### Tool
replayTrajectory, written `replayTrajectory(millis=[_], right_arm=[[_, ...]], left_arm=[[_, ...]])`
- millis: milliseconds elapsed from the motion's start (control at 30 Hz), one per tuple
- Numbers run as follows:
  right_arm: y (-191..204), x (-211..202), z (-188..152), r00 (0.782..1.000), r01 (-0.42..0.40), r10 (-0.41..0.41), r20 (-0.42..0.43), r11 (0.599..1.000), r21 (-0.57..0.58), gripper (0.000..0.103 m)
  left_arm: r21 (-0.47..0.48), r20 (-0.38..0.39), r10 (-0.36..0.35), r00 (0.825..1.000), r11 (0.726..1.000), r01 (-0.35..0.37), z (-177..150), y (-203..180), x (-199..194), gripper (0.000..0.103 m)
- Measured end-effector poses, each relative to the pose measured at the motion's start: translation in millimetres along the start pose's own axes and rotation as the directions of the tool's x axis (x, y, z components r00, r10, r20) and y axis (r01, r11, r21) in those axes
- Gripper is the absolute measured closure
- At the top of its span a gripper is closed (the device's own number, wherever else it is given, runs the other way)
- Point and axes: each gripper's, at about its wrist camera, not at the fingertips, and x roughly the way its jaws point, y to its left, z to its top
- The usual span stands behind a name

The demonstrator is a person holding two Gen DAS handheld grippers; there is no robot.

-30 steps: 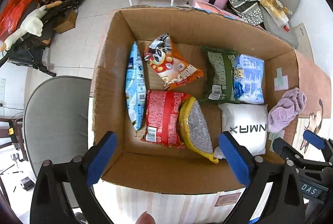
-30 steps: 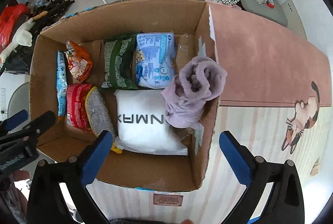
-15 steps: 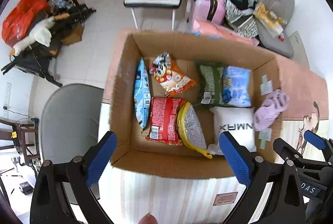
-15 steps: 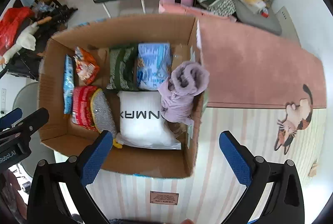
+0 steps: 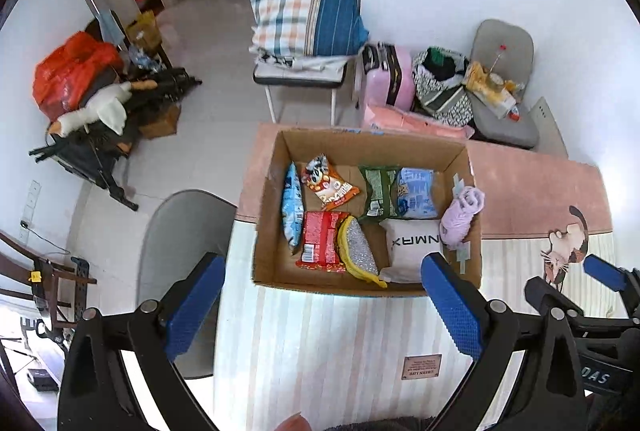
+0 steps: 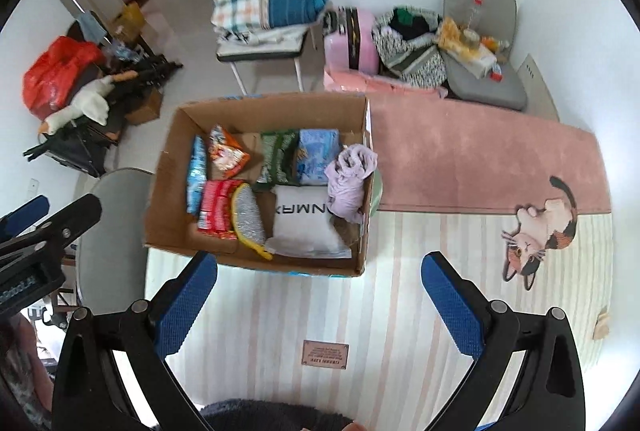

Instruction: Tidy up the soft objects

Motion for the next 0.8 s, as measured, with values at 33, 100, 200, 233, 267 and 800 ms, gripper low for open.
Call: replayTrajectory(millis=[33, 100, 200, 233, 267, 800], right_arm=[[1, -12, -4, 1.0, -0.003, 0.003, 0.018, 1.0, -0.004, 0.0], [4, -32, -10, 0.999, 0.004, -0.004, 0.048, 1.0, -0.012, 0.0], [6, -60, -19, 0.995, 0.025, -0.023, 0.093, 0.999, -0.021, 0.0], [6, -69, -22, 0.994, 0.028, -0.025, 0.107, 0.999, -0.021, 0.0], [6, -79, -25, 0.992, 0.027, -0.024, 0.122, 0.999, -0.021, 0.0], [10, -157, -49, 0.968, 0.091, -0.083, 0.239, 0.996, -0.023, 0.0]], left_arm=[[-0.001, 0.009, -0.002, 1.0, 1.0, 0.002, -2, 0, -8, 0.003], [0.0, 0.027, -0.005, 1.0, 1.0, 0.005, -8, 1, -22, 0.003], [-0.001, 0.047, -0.013, 0.999, 1.0, 0.013, -16, 1, -42, 0.003], [0.001, 0.057, -0.017, 0.998, 1.0, 0.017, -19, 1, -50, 0.003], [0.006, 0.068, -0.017, 0.998, 1.0, 0.017, -22, 1, -57, 0.003], [0.006, 0.143, -0.018, 0.99, 1.0, 0.017, -43, 3, -107, 0.003]])
